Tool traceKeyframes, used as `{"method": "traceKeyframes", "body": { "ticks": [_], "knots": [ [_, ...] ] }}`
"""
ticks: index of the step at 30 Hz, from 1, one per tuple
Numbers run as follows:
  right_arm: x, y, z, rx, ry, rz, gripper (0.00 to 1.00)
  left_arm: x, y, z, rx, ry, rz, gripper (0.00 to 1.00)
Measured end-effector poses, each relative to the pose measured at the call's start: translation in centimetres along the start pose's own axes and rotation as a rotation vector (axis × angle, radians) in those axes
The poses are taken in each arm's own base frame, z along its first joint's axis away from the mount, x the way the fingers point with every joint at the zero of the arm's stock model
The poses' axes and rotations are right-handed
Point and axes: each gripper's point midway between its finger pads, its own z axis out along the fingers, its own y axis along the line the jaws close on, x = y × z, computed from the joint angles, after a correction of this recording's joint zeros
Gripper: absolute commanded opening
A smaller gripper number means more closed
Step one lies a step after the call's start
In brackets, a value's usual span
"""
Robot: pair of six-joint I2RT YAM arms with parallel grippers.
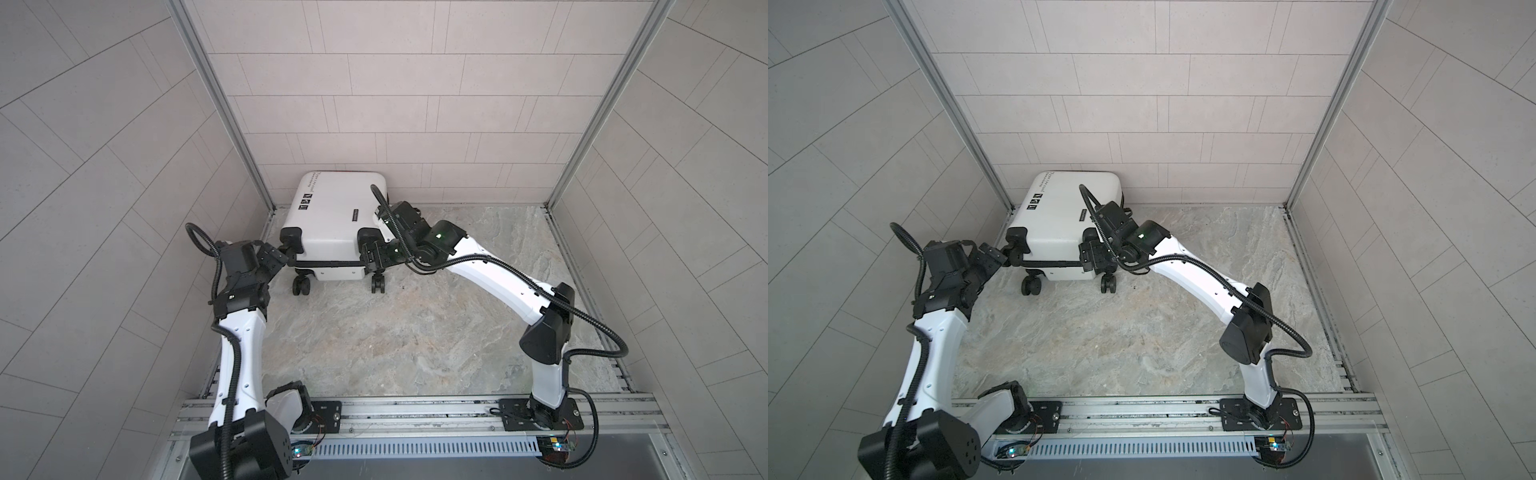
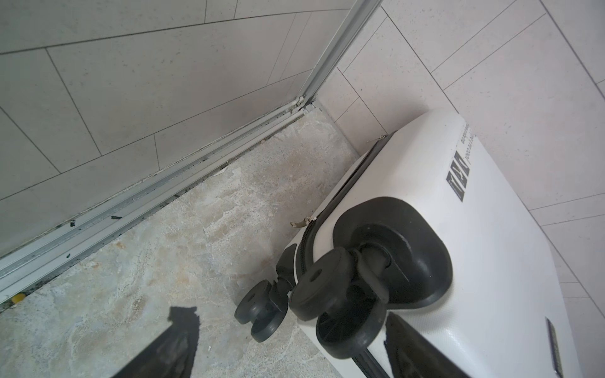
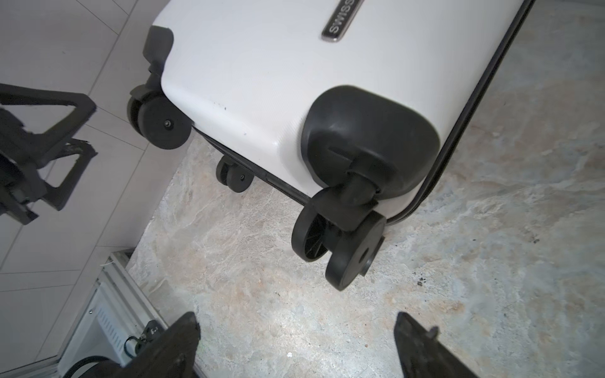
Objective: Pack the luggage
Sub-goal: 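Grasp the closed suitcase at its wheel housings with both grippers, then drag the closed suitcase with both grippers nearer the robot, turning it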
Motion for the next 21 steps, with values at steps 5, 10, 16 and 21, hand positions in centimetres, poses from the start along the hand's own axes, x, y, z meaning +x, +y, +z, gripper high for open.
{"method": "traceKeyframes", "body": {
  "ticks": [5,10,16,21],
  "knots": [
    [0.0,-1.2,3.7,0.136,0.023,-0.023,0.89,-0.6,0.3,0.1,0.012,-0.009,-0.038,0.94],
    [1.3,-2.8,6.0,0.225,0.073,-0.035,0.88,-0.2,0.6,0.5,0.019,-0.001,-0.063,0.94],
    [0.4,-2.2,6.9,0.238,0.043,-0.045,0.83,0.3,1.2,1.1,0.014,0.017,-0.089,0.94],
    [-0.1,-2.0,7.9,0.259,0.017,-0.057,0.77,0.3,1.2,1.4,0.022,0.017,-0.099,0.94]
  ]
}}
